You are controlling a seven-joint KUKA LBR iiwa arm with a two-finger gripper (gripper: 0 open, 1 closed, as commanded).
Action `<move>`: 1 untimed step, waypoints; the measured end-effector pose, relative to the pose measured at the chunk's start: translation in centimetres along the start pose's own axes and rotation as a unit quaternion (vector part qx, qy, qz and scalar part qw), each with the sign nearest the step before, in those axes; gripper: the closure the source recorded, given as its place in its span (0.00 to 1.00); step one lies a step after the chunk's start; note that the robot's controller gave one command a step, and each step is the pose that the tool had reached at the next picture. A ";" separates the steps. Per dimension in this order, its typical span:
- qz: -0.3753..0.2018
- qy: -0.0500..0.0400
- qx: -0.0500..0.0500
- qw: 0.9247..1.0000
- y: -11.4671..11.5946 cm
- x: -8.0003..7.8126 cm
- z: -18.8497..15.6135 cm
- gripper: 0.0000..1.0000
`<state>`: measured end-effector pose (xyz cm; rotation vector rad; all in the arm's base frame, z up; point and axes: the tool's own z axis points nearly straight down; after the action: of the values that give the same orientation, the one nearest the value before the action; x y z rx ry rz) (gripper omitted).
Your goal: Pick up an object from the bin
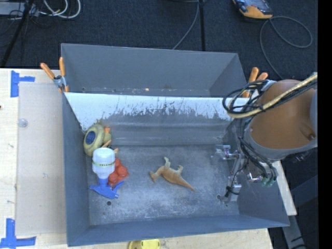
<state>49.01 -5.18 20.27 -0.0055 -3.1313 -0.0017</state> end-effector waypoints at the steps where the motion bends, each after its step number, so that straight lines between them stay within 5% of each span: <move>1: -0.001 -0.004 0.000 1.000 0.0 -0.2 -0.4 0.00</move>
Offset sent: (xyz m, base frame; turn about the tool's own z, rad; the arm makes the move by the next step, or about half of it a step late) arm 0.0467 0.0580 -0.1327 0.1642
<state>49.18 -5.15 20.68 -0.0018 -3.1392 -0.0005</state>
